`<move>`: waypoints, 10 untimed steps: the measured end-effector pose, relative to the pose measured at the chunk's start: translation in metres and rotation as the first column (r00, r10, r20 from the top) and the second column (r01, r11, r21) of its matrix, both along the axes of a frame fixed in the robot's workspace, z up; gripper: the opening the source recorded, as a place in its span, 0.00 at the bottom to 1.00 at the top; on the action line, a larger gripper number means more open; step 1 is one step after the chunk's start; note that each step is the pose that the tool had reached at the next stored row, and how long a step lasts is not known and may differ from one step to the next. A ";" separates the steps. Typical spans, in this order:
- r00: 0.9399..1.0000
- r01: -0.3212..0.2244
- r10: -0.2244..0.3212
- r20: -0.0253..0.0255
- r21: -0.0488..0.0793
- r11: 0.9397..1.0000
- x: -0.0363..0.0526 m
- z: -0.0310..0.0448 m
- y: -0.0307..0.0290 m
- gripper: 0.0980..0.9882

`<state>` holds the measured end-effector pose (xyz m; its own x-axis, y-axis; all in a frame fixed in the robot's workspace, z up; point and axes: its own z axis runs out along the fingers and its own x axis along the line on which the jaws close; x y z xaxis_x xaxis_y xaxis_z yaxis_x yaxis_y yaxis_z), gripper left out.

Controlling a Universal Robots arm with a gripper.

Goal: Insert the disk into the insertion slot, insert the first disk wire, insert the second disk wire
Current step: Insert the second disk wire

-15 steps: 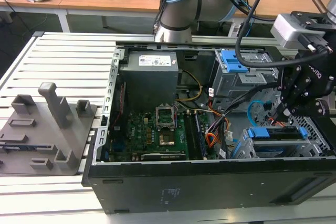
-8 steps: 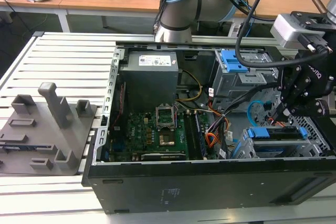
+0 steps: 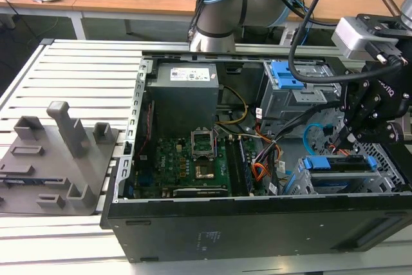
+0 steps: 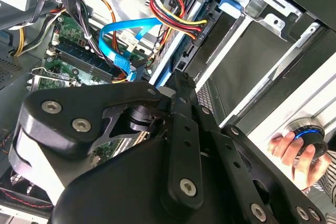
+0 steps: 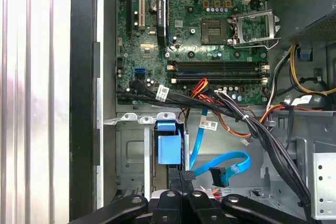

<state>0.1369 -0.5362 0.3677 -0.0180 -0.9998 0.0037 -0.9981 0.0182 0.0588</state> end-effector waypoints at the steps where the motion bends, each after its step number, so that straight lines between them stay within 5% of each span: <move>1: 1.000 0.000 0.000 0.000 0.000 1.000 -0.0001 0.0000 0.0000 0.01; 4: 1.000 0.000 0.000 0.000 0.000 1.000 -0.0001 0.0000 0.0000 0.02; 7: 1.000 0.000 0.000 0.000 0.000 1.000 -0.0002 0.0000 0.0000 0.29; 10: 1.000 0.000 0.000 0.000 0.000 1.000 -0.0002 0.0000 0.0000 0.36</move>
